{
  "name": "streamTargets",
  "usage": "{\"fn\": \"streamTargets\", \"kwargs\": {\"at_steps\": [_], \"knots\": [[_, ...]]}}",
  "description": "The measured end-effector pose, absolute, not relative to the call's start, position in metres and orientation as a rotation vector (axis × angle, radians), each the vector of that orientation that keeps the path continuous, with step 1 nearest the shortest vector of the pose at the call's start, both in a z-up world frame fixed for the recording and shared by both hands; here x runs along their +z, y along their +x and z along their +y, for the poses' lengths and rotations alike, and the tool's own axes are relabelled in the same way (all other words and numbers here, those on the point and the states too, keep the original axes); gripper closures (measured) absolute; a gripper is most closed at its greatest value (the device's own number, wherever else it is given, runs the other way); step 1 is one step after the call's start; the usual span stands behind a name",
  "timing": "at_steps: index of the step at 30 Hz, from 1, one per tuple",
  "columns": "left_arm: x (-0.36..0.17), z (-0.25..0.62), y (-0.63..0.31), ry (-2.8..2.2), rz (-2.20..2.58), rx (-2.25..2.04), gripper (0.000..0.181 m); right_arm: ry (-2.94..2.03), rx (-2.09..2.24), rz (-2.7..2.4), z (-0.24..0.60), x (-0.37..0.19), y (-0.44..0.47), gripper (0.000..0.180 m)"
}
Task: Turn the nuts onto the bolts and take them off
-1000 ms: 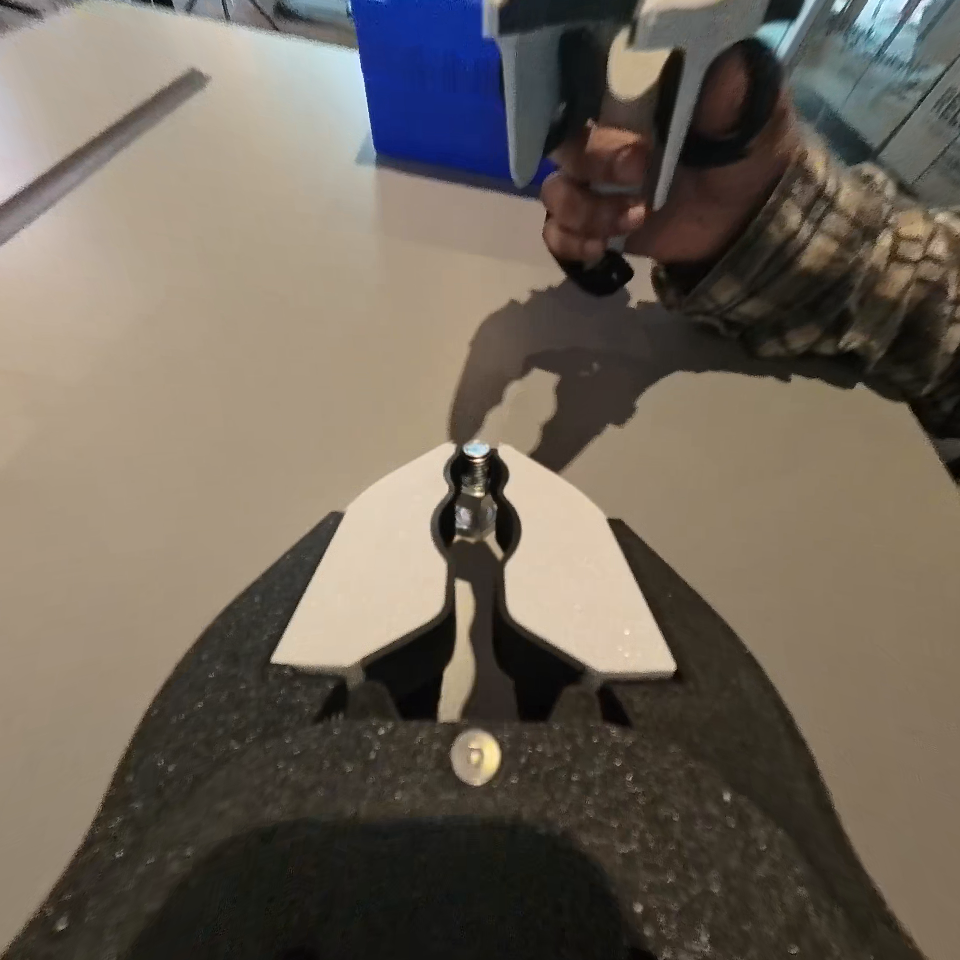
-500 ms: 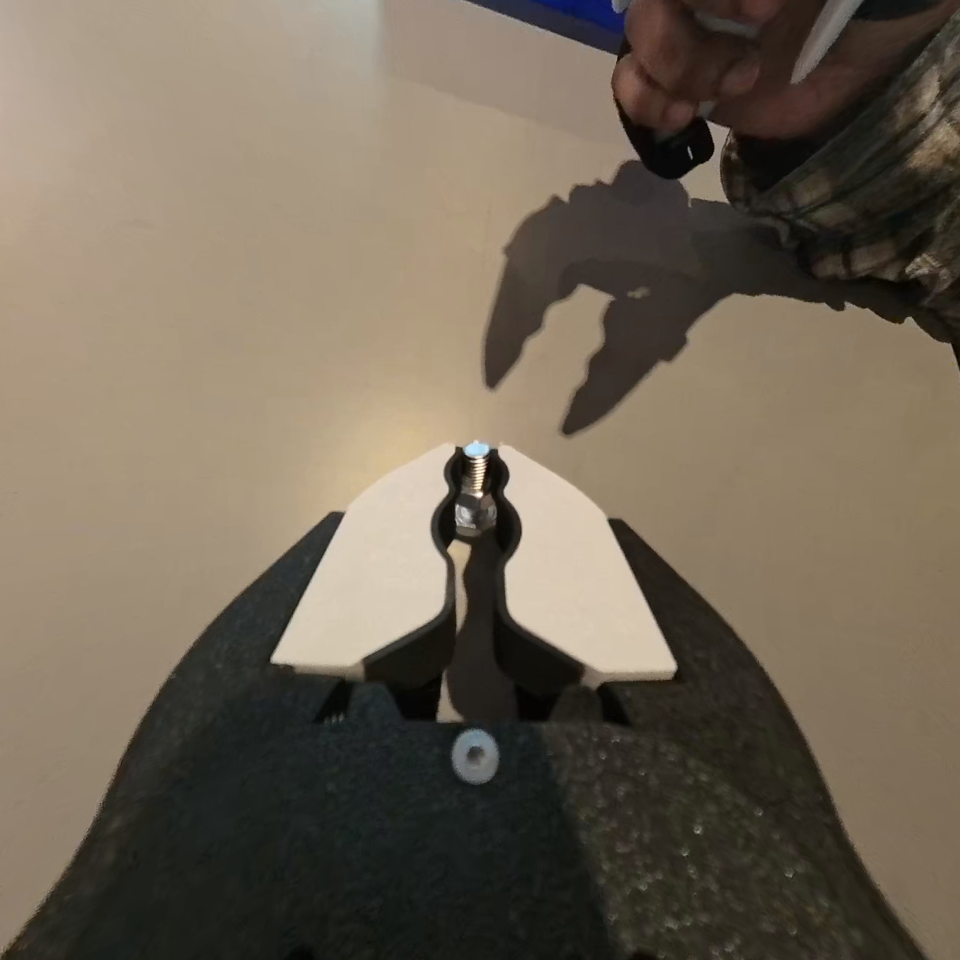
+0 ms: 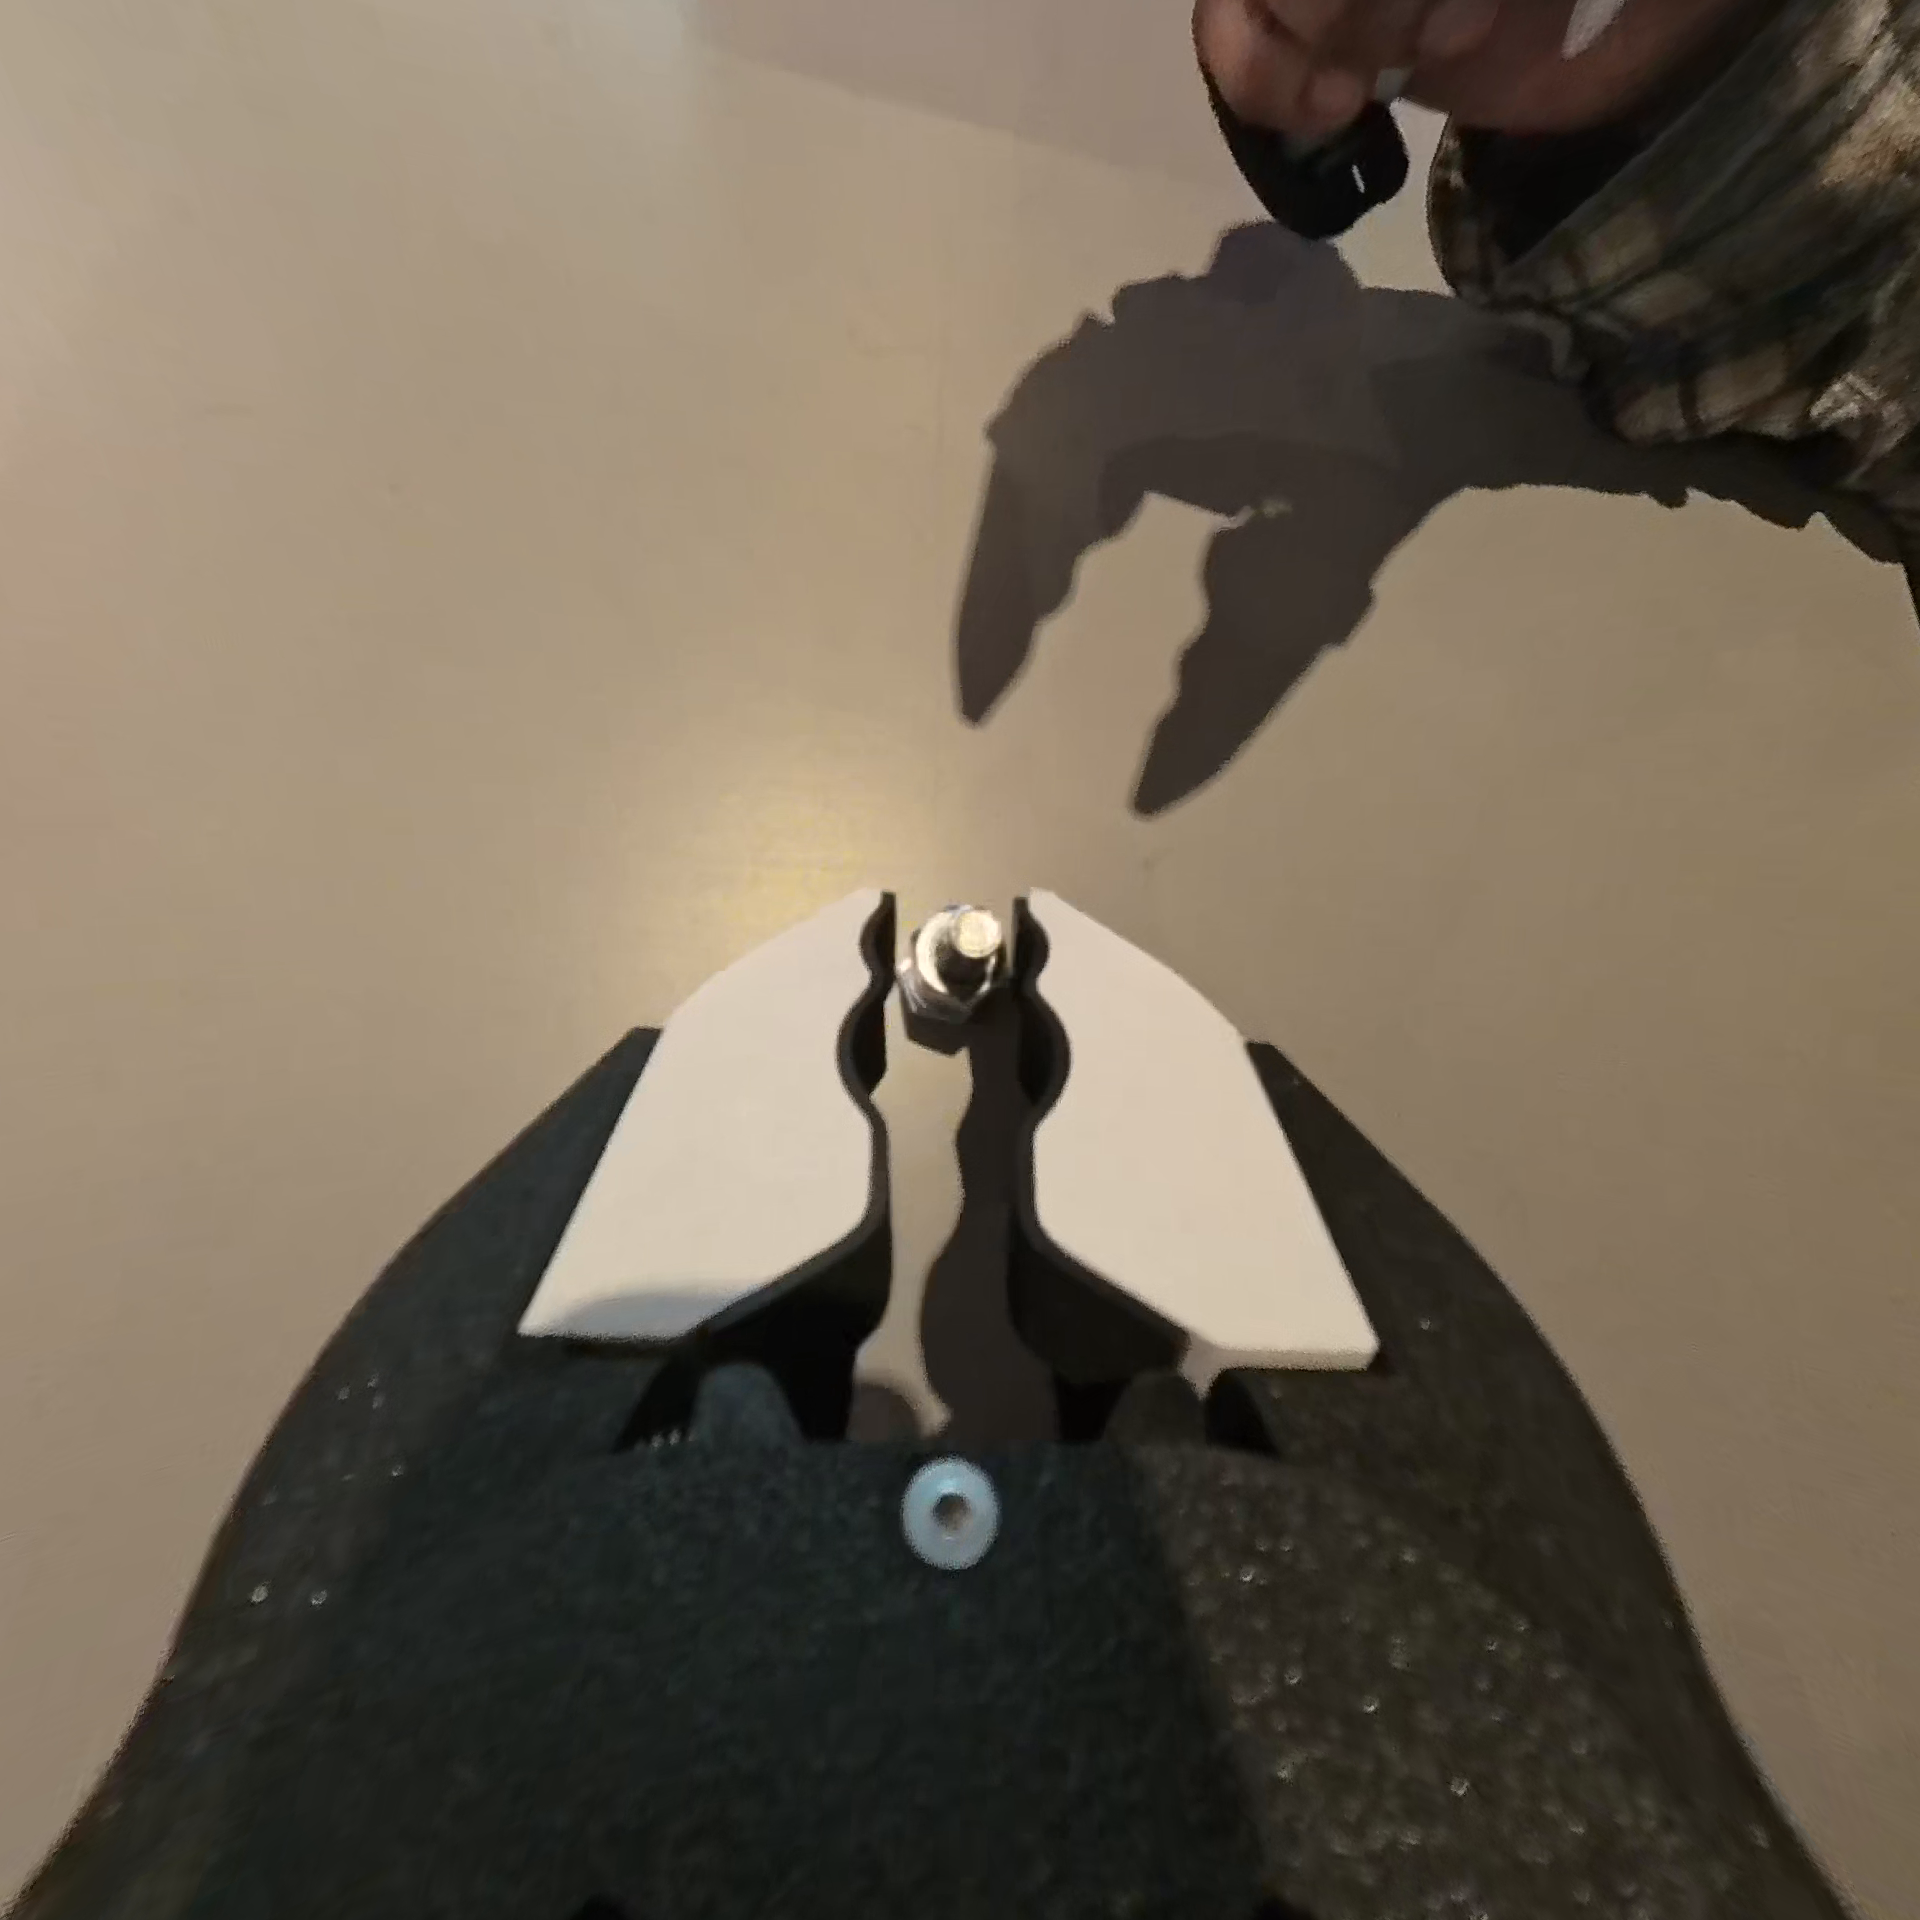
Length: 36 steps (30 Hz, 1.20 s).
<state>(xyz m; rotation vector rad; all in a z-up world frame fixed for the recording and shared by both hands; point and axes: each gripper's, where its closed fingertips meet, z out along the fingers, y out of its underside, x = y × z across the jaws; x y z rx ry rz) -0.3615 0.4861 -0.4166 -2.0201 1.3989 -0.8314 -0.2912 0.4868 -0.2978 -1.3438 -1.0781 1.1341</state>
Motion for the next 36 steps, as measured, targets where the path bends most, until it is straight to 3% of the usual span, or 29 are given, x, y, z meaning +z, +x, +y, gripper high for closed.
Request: {"fn": "streamTargets", "kwargs": {"at_steps": [5, 8, 14, 23, 24, 29, 36], "knots": [[-0.39, 0.487, -0.378, -1.978, 1.334, -0.83, 0.138, -1.398, 1.009, -1.17, 0.489, -0.312, -0.291, 0.149], [-0.375, 0.478, -0.408, -1.948, 1.249, -0.817, 0.136, -1.487, 0.951, -1.338, 0.488, -0.333, -0.306, 0.152], [-0.394, 0.446, -0.449, -1.987, 1.136, -0.763, 0.134, -1.612, 0.848, -1.729, 0.483, -0.382, -0.356, 0.155], [-0.398, 0.438, -0.45, -1.993, 1.109, -0.804, 0.133, -1.682, 0.759, -1.893, 0.486, -0.416, -0.38, 0.162], [-0.398, 0.438, -0.45, -1.991, 1.108, -0.805, 0.133, -1.68, 0.791, -1.899, 0.483, -0.416, -0.381, 0.17], [-0.392, 0.442, -0.442, -1.953, 1.052, -0.83, 0.133, -1.691, 0.844, -1.847, 0.487, -0.407, -0.381, 0.17], [-0.352, 0.458, -0.395, -1.82, 0.962, -1.051, 0.139, -1.616, 1.015, -1.727, 0.479, -0.324, -0.373, 0.17]]}}
